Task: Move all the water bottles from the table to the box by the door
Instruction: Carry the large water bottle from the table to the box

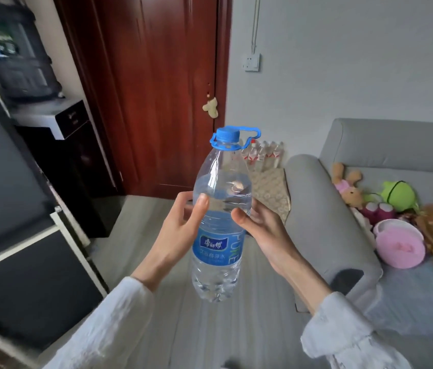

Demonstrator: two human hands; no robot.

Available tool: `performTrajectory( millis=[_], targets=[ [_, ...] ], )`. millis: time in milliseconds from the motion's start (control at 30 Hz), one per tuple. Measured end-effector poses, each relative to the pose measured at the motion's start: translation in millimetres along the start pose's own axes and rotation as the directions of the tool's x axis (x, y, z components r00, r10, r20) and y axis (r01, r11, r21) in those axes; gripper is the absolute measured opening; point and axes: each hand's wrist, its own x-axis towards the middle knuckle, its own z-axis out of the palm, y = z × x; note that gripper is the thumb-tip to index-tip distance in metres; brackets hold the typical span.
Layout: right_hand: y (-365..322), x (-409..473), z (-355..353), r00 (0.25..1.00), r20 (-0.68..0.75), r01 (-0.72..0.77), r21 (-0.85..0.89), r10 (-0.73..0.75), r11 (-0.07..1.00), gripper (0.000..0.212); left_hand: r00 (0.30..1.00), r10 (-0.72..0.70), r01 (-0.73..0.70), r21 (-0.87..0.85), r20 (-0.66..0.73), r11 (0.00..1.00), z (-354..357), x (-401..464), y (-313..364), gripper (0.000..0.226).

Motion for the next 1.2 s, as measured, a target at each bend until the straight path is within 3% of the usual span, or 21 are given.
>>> performTrajectory(
  millis=[100, 300, 467, 733, 1067, 1200],
  targets=[
    [19.6, 71.9, -31.7, 0.999, 0.03, -0.027, 0.001, 0.027, 1.0, 0.035, 1.0, 0.01, -0.01, 0.014, 0.007, 1.0, 11.6, 75.2, -18.6, 0.046],
    [41.2, 208.1, -84.1, 0.996, 0.057, -0.063, -0.017, 0.064, 0.998, 0.044, 0.999, -0.016, 0.015, 0.023, 0.044, 1.0, 23.7, 213.8, -40.6, 0.055],
    [65.4, 294.0, -124.7, 0.995, 0.033, -0.096, -0.101, 0.099, 0.99, 0.033, 0.999, -0.013, 0.011, 0.04, 0.053, 0.999, 43.9, 310.8, -60.4, 0.053],
    [131.6, 458.8, -210.9, 0.982, -0.053, -0.187, -0.144, 0.181, 0.972, 0.029, 0.982, -0.038, 0.037, 0.009, 0.184, 0.999, 91.0, 505.8, -125.0, 0.04],
    [192.6, 607.5, -346.0, 0.944, -0.181, -0.296, -0.089, 0.277, 0.951, 0.043, 0.916, -0.05, 0.029, 0.057, 0.398, 0.998, 186.2, 713.7, -167.7, 0.042],
    [224.6, 647.0, -408.3, 0.928, -0.204, -0.334, -0.088, 0.311, 0.938, 0.063, 0.888, -0.099, 0.057, 0.107, 0.449, 0.993, 240.6, 774.8, -196.8, 0.04]
  ],
)
